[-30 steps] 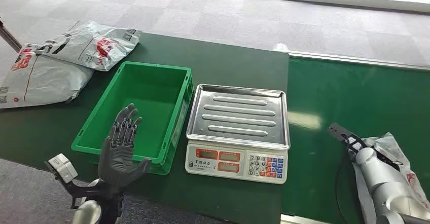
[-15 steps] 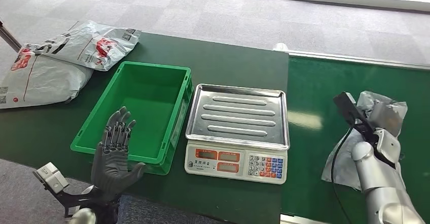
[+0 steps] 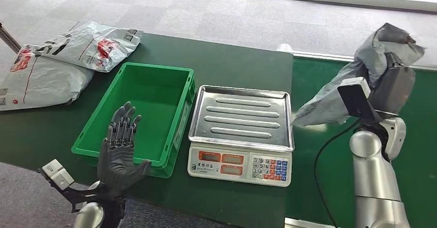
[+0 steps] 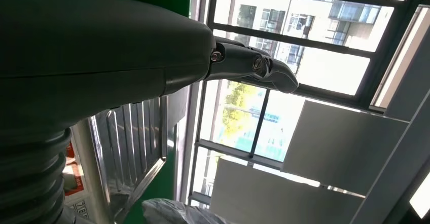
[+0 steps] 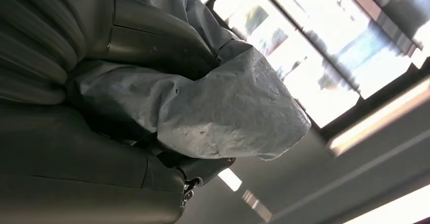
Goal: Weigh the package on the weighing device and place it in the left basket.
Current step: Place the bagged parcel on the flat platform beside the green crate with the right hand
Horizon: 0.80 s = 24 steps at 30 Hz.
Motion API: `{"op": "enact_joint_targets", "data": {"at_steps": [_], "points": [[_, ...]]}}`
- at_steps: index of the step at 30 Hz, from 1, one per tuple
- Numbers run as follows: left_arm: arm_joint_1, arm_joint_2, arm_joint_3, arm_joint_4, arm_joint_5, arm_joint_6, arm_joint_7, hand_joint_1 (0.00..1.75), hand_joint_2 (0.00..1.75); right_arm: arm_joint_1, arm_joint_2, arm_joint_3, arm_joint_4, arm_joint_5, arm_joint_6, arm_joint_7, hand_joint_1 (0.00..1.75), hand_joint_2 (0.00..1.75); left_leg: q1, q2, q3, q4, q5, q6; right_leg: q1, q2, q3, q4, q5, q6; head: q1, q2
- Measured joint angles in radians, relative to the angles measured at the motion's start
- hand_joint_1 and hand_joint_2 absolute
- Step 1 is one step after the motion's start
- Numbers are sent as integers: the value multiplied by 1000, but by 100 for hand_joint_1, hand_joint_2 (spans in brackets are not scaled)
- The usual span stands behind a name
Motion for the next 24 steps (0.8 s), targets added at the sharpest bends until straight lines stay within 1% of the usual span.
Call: {"op": "enact_joint_targets", "data": {"at_steps": [2, 3, 5, 7, 9, 11, 14, 17, 18, 21, 24], "points": [[-33, 2, -8, 27, -3, -21, -5, 0, 175, -42, 4, 76, 1, 27, 160, -1, 175, 175, 0, 3, -3, 0, 0, 0, 0, 3, -1, 0, 2, 0, 0, 0], [-51, 3, -12, 40, -5, -30, -6, 0, 175, -71, 10, 118, 13, 44, 215, -2, 175, 175, 0, 5, -3, 0, 1, 0, 0, 4, -2, 0, 3, 0, 0, 0], [-83, 3, -22, 62, -6, -43, -6, 0, 175, -144, 32, 199, 64, 66, 289, -8, 175, 175, 0, 5, -1, 0, 4, -1, 0, 5, -4, 0, 5, 0, 0, 0], [-106, 3, -30, 76, -8, -51, 0, 0, 175, -225, 65, 280, 149, 80, 342, -11, 175, 175, 1, 5, 0, 0, 6, -2, 1, 5, -5, 1, 6, -1, 0, 0], [-123, 3, -36, 85, -11, -56, 9, 0, 175, -293, 99, 360, 241, 96, 371, -7, 175, 175, 2, 5, 0, 0, 7, -3, 2, 4, -5, 1, 6, -2, 0, 0], [-135, 3, -39, 92, -14, -58, 15, 0, 175, -336, 126, 419, 311, 104, 374, -3, 175, 175, 2, 3, 0, 0, 7, -3, 2, 3, -5, 1, 6, -2, 0, 0], [-139, 3, -39, 100, -16, -60, 18, 0, 175, -377, 150, 471, 381, 101, 379, -5, 175, 175, 2, 1, -1, 0, 7, -4, 3, 1, -5, 1, 6, -2, 0, 0], [-141, 3, -39, 102, -20, -64, 29, 0, 175, -405, 171, 499, 434, 93, 419, -5, 175, 175, 2, 2, -1, 0, 7, -4, 2, 2, -5, 0, 6, -2, 0, 0], [-143, 3, -39, 102, -22, -66, 36, 0, 175, -414, 184, 507, 458, 91, 431, -2, 134, 175, 2, 2, -1, 0, 7, -4, 2, 3, -5, 0, 6, -2, 0, 0], [-154, 3, -39, 104, -30, -73, 52, 0, 175, -438, 233, 531, 543, 91, 451, 16, 3, 175, 2, 2, -1, 0, 7, -4, 2, 3, -5, 0, 6, -2, 0, 0], [-162, 3, -39, 111, -38, -74, 58, 0, 175, -461, 281, 558, 635, 106, 474, 50, 0, 175, 3, 2, -1, 0, 7, -4, 3, 2, -5, 0, 6, -2, 0, 0]]}}
